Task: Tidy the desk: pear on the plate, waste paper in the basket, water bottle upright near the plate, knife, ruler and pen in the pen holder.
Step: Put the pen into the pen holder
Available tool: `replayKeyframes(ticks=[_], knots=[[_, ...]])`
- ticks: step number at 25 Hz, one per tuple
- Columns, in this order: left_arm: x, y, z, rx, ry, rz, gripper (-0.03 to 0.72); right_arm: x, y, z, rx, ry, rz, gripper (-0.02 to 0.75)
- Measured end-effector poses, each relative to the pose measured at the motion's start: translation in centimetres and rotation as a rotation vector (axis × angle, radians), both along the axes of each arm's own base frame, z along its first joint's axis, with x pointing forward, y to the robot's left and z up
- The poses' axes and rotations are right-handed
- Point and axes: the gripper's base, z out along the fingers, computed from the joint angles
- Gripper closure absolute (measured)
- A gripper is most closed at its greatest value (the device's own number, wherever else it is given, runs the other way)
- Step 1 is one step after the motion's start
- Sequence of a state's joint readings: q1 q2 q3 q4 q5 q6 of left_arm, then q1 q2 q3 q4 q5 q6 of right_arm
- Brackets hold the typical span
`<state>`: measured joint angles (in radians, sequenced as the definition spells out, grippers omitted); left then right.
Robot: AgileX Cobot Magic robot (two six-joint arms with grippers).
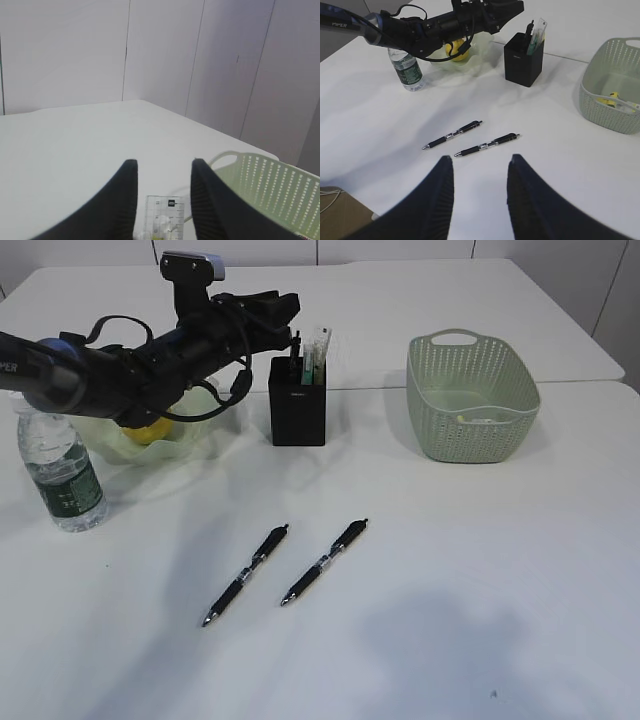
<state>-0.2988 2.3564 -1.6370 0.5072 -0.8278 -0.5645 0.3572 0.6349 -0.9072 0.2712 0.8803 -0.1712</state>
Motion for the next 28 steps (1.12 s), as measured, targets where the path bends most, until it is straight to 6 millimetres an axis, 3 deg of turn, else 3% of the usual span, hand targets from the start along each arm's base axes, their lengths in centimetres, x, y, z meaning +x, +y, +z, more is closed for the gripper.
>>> replayKeyframes(ticks=[12,28], knots=[[-0.3,-0.3,0.5,0.088,-0.017,-0.039,0.43,0.0,0.0,0.0,0.0,0.0,0.0,0.438],[-1.2,0.5,6.8,0.14,0.05,0.056,0.428,0.0,0.0,0.0,0.006,0.002,0.002,0.438]])
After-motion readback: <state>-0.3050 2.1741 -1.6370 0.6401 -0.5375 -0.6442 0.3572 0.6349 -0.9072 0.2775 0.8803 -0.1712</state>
